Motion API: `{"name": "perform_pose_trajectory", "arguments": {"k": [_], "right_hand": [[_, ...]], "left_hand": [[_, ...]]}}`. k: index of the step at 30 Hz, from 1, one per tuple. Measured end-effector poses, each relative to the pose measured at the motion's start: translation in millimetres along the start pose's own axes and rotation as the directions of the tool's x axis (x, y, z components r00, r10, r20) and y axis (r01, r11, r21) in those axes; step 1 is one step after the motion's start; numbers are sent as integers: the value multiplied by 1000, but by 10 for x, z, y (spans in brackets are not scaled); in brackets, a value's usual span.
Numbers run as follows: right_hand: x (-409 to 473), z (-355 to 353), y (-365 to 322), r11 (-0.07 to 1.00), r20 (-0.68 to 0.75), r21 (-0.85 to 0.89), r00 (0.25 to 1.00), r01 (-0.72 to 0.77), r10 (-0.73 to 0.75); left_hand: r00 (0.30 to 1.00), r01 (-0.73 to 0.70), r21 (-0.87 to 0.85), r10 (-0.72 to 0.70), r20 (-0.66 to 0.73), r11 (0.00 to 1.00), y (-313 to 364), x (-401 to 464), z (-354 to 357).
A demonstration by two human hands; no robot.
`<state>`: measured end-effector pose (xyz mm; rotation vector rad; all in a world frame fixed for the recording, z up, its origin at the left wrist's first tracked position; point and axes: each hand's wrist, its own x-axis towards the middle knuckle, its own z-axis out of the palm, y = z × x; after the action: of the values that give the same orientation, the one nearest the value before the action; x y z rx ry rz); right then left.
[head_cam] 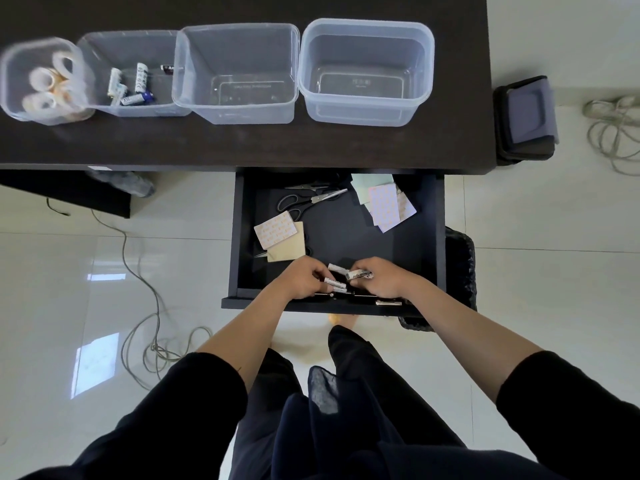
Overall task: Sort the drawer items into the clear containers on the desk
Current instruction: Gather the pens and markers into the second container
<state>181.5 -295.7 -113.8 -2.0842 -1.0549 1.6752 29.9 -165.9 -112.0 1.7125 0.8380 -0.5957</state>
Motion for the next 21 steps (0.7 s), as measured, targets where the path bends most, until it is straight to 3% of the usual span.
{"name": "perform_pose_trajectory", "arguments": {"k": [12,21], "right_hand": [[-162,-294,-482,992,-184,-32,974,125,-129],[0,-477,-1705,945,-282,-88,902,316,-328]], "left_hand": [[969,-49,-126,16,-248,991,162,-423,-411],[856,-164,-137,72,-512,977,58,-951,-1639]]}}
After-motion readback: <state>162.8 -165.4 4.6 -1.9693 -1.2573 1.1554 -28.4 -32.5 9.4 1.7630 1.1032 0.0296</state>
